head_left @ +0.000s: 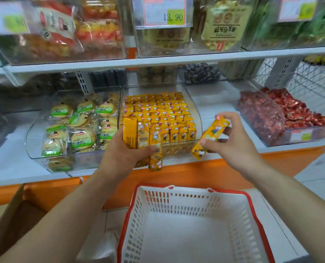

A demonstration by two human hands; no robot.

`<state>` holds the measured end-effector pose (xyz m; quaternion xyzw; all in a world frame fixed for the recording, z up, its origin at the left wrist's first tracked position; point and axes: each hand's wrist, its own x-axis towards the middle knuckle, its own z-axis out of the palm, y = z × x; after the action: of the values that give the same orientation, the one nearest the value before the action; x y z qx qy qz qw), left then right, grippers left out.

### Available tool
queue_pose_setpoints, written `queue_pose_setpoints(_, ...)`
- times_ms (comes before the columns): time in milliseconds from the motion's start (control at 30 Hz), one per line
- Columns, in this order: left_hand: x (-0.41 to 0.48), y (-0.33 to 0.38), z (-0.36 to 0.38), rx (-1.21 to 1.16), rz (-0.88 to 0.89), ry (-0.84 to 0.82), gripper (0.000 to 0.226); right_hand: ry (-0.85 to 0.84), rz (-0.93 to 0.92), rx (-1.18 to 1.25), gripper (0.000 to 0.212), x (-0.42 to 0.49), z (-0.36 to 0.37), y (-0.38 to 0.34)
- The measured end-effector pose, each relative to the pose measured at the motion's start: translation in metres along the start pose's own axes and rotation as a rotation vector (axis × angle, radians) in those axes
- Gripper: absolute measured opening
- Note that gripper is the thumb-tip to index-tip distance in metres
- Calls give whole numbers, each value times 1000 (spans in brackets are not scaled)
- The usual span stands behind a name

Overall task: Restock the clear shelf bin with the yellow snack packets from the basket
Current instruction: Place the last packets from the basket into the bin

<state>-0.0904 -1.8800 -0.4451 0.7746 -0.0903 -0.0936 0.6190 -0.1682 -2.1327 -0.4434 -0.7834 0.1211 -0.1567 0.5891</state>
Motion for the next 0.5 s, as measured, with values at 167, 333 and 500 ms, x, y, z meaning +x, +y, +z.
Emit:
queue_pose_setpoints(167, 5, -6, 4, 23, -24, -10, 48, 94, -229, -132, 34, 44, -2, -9)
queue_pose_setpoints(333, 7, -11, 12, 44, -42, 0, 52, 122, -393, -365, 42, 61, 11, 3)
queue_pose_setpoints(500, 9, -13, 18, 87, -46, 9, 58, 46, -408, -650, 31, 72, 7, 24)
